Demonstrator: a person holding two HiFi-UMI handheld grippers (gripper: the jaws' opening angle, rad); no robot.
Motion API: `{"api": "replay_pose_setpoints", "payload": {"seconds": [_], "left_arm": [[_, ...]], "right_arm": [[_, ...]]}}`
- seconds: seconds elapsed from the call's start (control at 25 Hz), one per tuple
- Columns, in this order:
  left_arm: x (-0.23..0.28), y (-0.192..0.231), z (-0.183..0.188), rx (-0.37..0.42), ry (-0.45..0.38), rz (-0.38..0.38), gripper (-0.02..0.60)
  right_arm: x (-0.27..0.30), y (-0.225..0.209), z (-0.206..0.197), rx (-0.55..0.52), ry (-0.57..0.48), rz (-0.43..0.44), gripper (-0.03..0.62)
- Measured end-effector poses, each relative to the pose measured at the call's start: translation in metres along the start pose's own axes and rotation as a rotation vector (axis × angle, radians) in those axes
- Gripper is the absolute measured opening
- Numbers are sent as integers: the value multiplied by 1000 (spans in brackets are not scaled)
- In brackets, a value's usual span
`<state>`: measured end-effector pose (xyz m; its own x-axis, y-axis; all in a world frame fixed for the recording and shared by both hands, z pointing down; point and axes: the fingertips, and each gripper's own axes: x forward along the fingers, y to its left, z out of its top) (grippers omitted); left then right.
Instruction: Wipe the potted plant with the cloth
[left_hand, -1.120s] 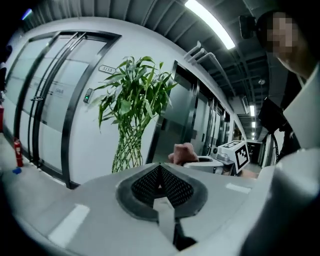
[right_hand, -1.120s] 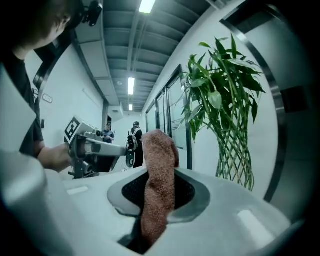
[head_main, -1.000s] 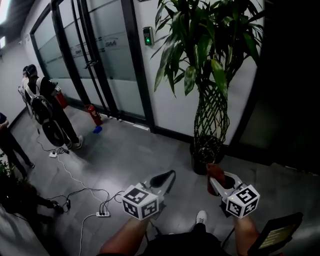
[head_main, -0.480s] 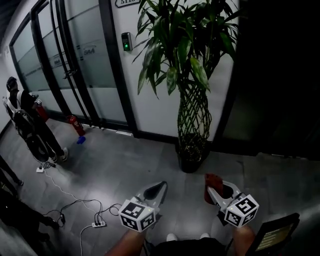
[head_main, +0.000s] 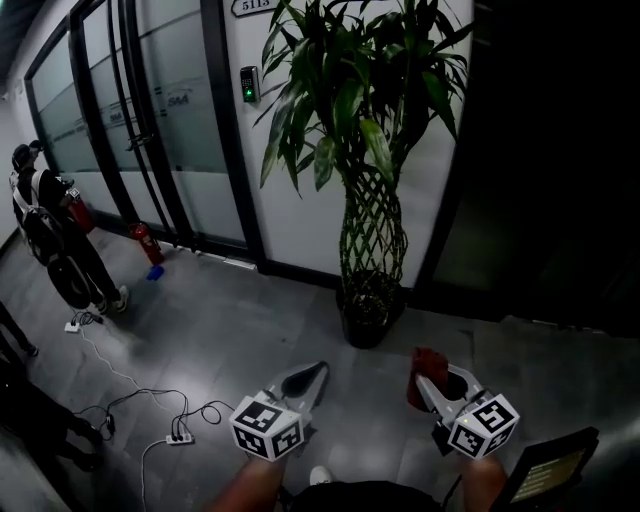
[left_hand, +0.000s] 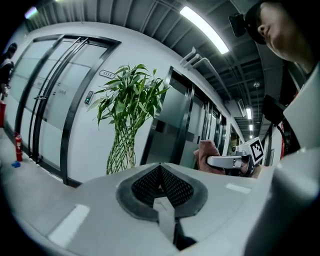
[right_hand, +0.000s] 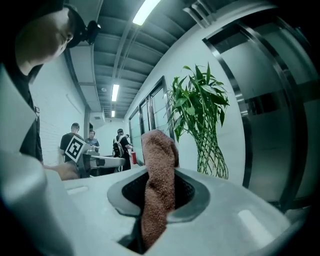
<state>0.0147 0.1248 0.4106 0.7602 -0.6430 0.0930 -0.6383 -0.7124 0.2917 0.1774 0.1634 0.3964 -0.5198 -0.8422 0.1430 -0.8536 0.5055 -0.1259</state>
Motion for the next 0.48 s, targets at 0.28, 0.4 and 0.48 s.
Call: {"api": "replay_pose_setpoints", "payload": {"seconds": [0.28,0.4,0.48], "left_arm": [[14,-52,0,15,-27,48,17],[18,-71,3,32,-31,61,17],[17,-81,4,40,-35,74,17]], "right_arm": [[-41,-27,-8,-30,10,33,63],[-57,-33,-9,-63,10,39,63],[-67,-32,-9,-72,8,50,63]]}}
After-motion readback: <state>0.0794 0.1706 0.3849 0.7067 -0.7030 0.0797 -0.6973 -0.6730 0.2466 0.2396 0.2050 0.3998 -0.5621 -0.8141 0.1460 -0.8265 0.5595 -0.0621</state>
